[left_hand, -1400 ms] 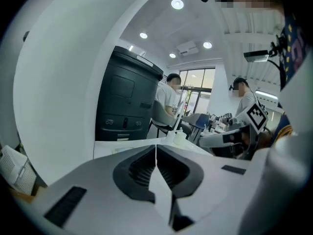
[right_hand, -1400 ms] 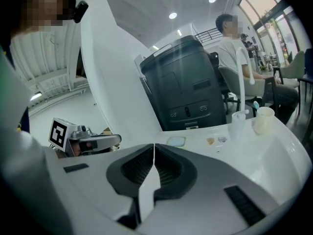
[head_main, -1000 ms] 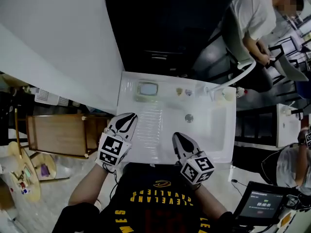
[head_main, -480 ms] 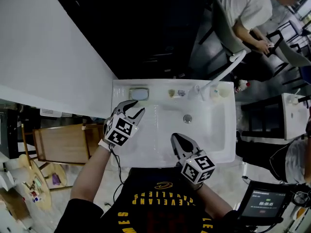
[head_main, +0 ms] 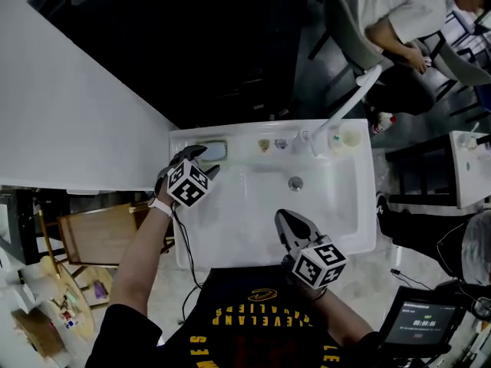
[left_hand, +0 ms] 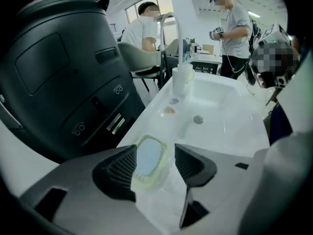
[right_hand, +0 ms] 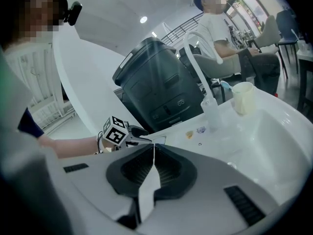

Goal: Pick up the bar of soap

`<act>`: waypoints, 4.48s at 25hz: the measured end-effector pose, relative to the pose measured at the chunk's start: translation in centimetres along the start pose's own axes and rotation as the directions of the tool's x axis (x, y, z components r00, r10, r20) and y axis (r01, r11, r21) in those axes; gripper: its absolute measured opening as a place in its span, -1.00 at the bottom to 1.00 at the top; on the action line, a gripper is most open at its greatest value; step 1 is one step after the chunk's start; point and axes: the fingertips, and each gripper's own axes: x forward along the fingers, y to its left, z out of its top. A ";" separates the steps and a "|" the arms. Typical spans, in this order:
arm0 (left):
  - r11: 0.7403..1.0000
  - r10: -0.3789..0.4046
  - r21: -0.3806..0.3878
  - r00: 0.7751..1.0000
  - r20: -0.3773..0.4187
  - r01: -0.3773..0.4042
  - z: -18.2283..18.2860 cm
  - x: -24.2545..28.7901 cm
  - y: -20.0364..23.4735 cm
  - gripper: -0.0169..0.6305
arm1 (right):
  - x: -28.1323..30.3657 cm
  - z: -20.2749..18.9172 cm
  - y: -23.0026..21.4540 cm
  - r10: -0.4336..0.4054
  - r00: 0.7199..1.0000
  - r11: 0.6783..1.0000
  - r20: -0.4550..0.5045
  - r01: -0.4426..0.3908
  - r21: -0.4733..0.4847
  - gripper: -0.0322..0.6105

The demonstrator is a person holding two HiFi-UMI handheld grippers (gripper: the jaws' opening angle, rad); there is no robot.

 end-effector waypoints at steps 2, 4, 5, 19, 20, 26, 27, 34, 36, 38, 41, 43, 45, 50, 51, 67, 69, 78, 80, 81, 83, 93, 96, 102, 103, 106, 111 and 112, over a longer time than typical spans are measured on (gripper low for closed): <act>0.998 -0.008 0.055 0.999 -0.051 0.011 -0.4 1.1 0.4 -0.13 | 0.0 0.0 -0.4 -0.004 1.000 1.000 0.002 0.004 0.010 -0.84; 0.993 -0.014 0.114 0.994 -0.104 0.026 -0.9 2.2 0.7 -0.10 | 0.0 0.0 -0.7 -0.008 1.000 1.000 0.003 0.008 0.022 -0.84; 0.990 -0.016 0.140 0.992 -0.125 0.033 -1.0 2.6 0.8 -0.08 | 0.0 0.0 -0.8 -0.010 1.000 1.000 0.003 0.010 0.027 -0.84; 0.953 -0.118 0.234 0.948 -0.295 0.192 -2.5 6.1 1.7 -0.04 | -0.6 -0.8 -2.8 -0.039 0.999 0.991 0.013 0.037 0.131 -0.84; 0.952 -0.117 0.237 0.946 -0.302 0.194 -2.6 6.3 1.7 -0.04 | -0.6 -0.7 -3.0 -0.041 0.999 0.990 0.014 0.039 0.135 -0.84; 0.949 -0.105 0.252 0.945 -0.309 0.188 -2.7 7.0 2.1 -0.03 | -0.7 -1.0 -4.1 -0.052 0.999 0.984 0.015 0.049 0.173 -0.84; 0.949 -0.094 0.261 0.947 -0.306 0.178 -2.6 7.1 2.2 -0.02 | -0.6 -1.0 -4.3 -0.053 0.999 0.983 0.014 0.050 0.179 -0.84; 0.933 0.023 0.352 0.963 -0.267 0.075 -2.3 7.9 3.1 -0.02 | -0.4 -1.2 -4.6 -0.052 0.999 0.980 0.010 0.049 0.192 -0.84; 0.926 0.053 0.375 0.966 -0.253 0.047 -2.2 8.0 3.2 -0.02 | -0.4 -1.3 -4.7 -0.053 0.999 0.979 0.009 0.050 0.196 -0.84; 0.918 0.076 0.395 0.967 -0.242 0.027 -2.3 8.1 3.2 -0.02 | -0.4 -1.4 -4.9 -0.053 0.999 0.979 0.009 0.050 0.200 -0.84; 0.912 0.085 0.411 0.967 -0.240 0.022 -2.3 8.2 3.2 -0.02 | -0.3 -1.5 -5.0 -0.055 0.998 0.978 0.009 0.052 0.203 -0.84; 0.910 0.087 0.415 0.965 -0.245 0.023 -2.4 8.2 3.2 -0.02 | -0.3 -1.5 -5.0 -0.054 0.998 0.977 0.010 0.051 0.205 -0.84; 0.908 0.093 0.417 0.962 -0.257 0.024 -2.5 8.1 3.4 -0.02 | -0.3 -1.5 -5.0 -0.053 0.999 0.977 0.011 0.050 0.209 -0.84; 0.920 0.104 0.391 0.953 -0.284 0.016 -2.7 7.9 3.7 -0.03 | -0.4 -1.6 -5.0 -0.057 0.998 0.973 0.008 0.053 0.223 -0.84; 0.925 0.107 0.379 0.952 -0.288 0.011 -2.7 7.9 3.8 -0.03 | -0.4 -1.6 -5.1 -0.058 0.998 0.973 0.009 0.054 0.226 -0.84; 0.920 0.112 0.391 0.946 -0.304 0.017 -2.6 7.9 3.6 -0.12 | -0.6 -1.6 -5.0 -0.053 0.999 0.967 0.009 0.049 0.251 -0.84; 0.917 0.111 0.397 0.944 -0.309 0.022 -2.6 8.0 3.5 -0.12 | -0.6 -1.7 -4.9 -0.051 0.999 0.968 0.008 0.048 0.246 -0.84; 0.960 0.098 0.281 0.960 -0.262 -0.021 -3.3 5.5 4.2 -0.13 | -1.7 -2.4 -3.3 -0.056 0.998 0.969 0.029 0.048 0.243 -0.84; 0.966 0.102 0.256 0.968 -0.228 -0.042 -2.8 4.4 4.4 -0.13 | -1.9 -2.5 -2.7 -0.054 0.998 0.970 0.033 0.045 0.237 -0.84; 0.972 0.097 0.232 0.973 -0.208 -0.047 -2.4 4.0 4.5 -0.13 | -2.0 -2.4 -2.7 -0.054 0.998 0.971 0.034 0.044 0.234 -0.84; 0.983 0.090 0.172 0.983 -0.158 -0.062 -1.4 3.3 4.6 -0.13 | -2.0 -2.3 -2.8 -0.052 0.998 0.972 0.035 0.043 0.230 -0.84; 0.964 0.080 -0.267 0.959 0.272 -0.004 4.7 -5.1 2.2 -0.13 | -1.6 -1.9 -2.7 -0.030 0.999 0.980 0.028 0.024 0.198 -0.84; 0.927 0.078 -0.368 0.918 0.388 0.076 5.9 -8.1 0.5 -0.13 | -1.3 -1.6 -2.4 -0.020 1.000 0.984 0.024 0.015 0.179 -0.84; 0.868 0.098 -0.455 0.830 0.549 0.199 8.0 -13.6 -2.0 -0.13 | -0.7 -1.1 -1.5 0.002 1.000 0.990 0.010 -0.004 0.142 -0.84; 0.857 0.106 -0.468 0.815 0.570 0.216 8.3 -14.3 -2.3 -0.13 | -0.6 -0.9 -1.4 0.007 1.000 0.991 0.009 -0.008 0.133 -0.84; 0.830 0.133 -0.497 0.776 0.617 0.253 8.8 -16.1 -3.1 -0.13 | -0.4 -0.3 -1.0 0.016 1.000 0.996 0.010 -0.017 0.092 -0.84; 0.748 0.174 -0.557 0.704 0.688 0.360 8.5 -18.6 -5.1 -0.13 | -0.3 1.0 0.5 0.025 1.000 0.998 0.018 -0.023 -0.059 -0.84; 0.717 0.185 -0.574 0.687 0.703 0.395 8.2 -19.0 -5.6 -0.13 | -0.3 1.3 1.0 0.030 0.999 0.995 0.020 -0.028 -0.091 -0.84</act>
